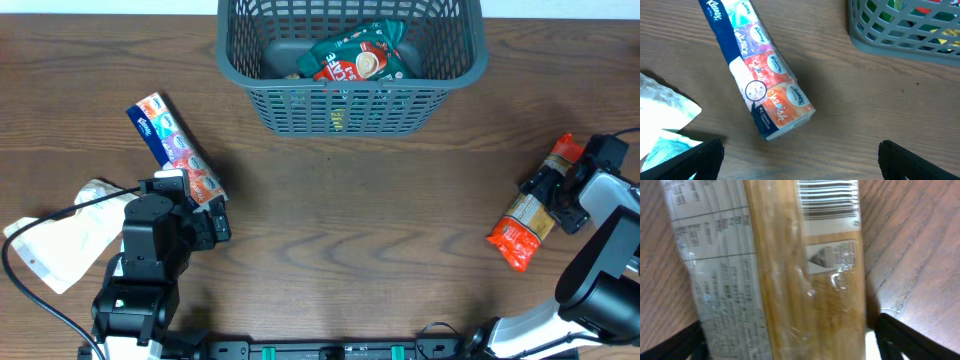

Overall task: Pack container
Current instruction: 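Lift the spaghetti pack with the right gripper and lower it into the basket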

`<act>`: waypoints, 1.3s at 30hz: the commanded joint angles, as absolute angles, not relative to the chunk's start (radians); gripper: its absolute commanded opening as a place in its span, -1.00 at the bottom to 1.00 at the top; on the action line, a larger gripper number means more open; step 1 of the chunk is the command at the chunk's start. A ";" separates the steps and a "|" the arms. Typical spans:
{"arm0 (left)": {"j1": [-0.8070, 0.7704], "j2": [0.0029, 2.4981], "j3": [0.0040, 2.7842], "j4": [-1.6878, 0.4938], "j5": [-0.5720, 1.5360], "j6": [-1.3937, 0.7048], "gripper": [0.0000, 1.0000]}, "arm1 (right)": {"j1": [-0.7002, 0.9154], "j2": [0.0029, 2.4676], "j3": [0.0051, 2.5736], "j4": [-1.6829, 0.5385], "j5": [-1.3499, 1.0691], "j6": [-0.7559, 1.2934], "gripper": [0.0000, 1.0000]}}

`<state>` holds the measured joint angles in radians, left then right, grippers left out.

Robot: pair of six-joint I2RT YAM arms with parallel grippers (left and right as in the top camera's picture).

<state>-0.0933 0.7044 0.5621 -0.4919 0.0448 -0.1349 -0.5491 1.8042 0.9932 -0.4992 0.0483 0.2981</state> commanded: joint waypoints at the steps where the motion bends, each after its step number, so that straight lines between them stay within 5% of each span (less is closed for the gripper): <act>1: -0.090 0.704 0.585 -0.493 0.033 -0.144 0.97 | -0.543 1.871 0.978 -0.517 0.052 0.295 0.50; 7: -0.090 0.704 0.585 -0.493 0.033 -0.144 0.97 | -0.543 1.876 0.979 -0.516 0.044 0.299 -0.24; 11: -0.090 0.704 0.585 -0.493 0.033 -0.144 0.97 | -0.542 1.870 1.002 -0.527 -0.024 0.299 -0.98; 19: -0.090 0.704 0.585 -0.493 0.033 -0.144 0.97 | -0.522 1.765 1.275 -0.725 -0.121 0.270 -0.97; 30: -0.090 0.704 0.585 -0.493 0.033 -0.144 0.97 | -0.290 1.668 1.894 -1.103 -0.120 -0.046 -0.98; 39: -0.090 0.704 0.585 -0.493 0.033 -0.144 0.97 | 0.026 1.668 2.203 -1.110 -0.078 -0.624 -0.98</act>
<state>-0.0933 0.7044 0.5621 -0.4927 0.0448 -0.1349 -0.0536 1.7050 2.1422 -1.1481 -0.0963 -0.3332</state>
